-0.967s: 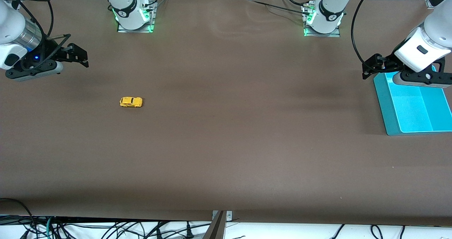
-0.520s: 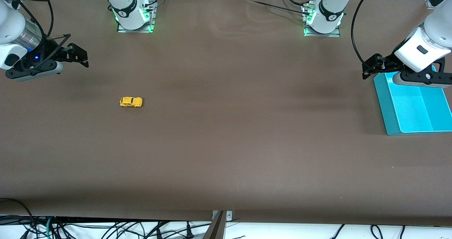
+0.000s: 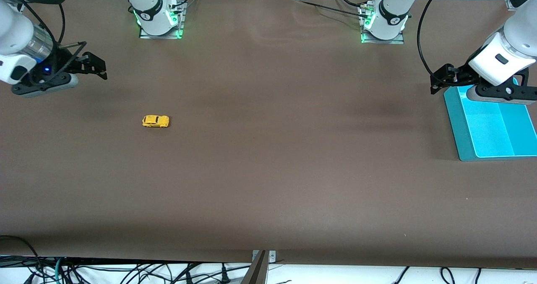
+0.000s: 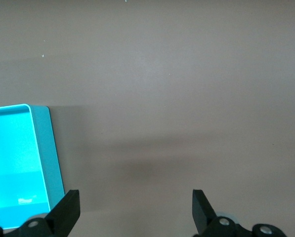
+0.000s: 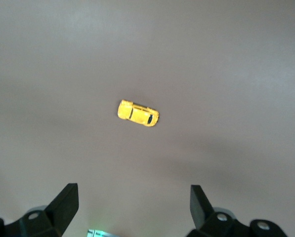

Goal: Wind and store yellow beetle car
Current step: 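Reach the right gripper down over the yellow beetle car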

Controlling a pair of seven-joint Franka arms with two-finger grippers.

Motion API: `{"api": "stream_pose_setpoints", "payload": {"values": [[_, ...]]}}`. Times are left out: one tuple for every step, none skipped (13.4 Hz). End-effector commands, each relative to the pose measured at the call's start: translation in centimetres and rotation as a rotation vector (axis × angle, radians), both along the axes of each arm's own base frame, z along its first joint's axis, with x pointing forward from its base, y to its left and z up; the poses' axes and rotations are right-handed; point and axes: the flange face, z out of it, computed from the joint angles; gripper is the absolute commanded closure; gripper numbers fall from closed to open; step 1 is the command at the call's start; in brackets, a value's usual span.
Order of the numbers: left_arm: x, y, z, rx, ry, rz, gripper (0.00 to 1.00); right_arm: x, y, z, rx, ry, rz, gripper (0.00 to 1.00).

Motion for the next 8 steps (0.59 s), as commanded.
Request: {"api": "stream_pose_setpoints", "payload": {"values": [[-0.3,-0.2,0.8,-0.015,0.002,0.009,0.00,-1.1,0.5,-5.6,0.022,0.031,0.131,0.00],[-0.3,-0.2,0.8,-0.015,0.002,0.009,0.00,-1.5,0.4,-7.7,0.029,0.022,0.195,0.00],[-0.3,-0.2,0.8,-0.015,0.002,0.009,0.00,-1.8,0.4,-9.8,0.042,0.021,0.299,0.00],[-0.3,-0.2,0.8,-0.015,0.002,0.009,0.00,-2.0,0.3,-11.8,0.055,0.011,0.412,0.00],[-0.3,-0.2,0.8,-0.015,0.002,0.009,0.00,-2.1,0.4,-13.7,0.069,0.001,0.538,0.00],[-0.3,-0.2,0.8,-0.015,0.002,0.009,0.00,-2.0,0.4,-15.7,0.082,-0.007,0.661,0.00],[-0.3,-0.2,0.8,-0.015,0.002,0.009,0.00,-2.0,0.9,-17.5,0.094,-0.015,0.785,0.00],[-0.3,-0.2,0.8,-0.015,0.002,0.009,0.00,-2.0,1.3,-19.5,0.103,-0.028,0.885,0.00]]}}
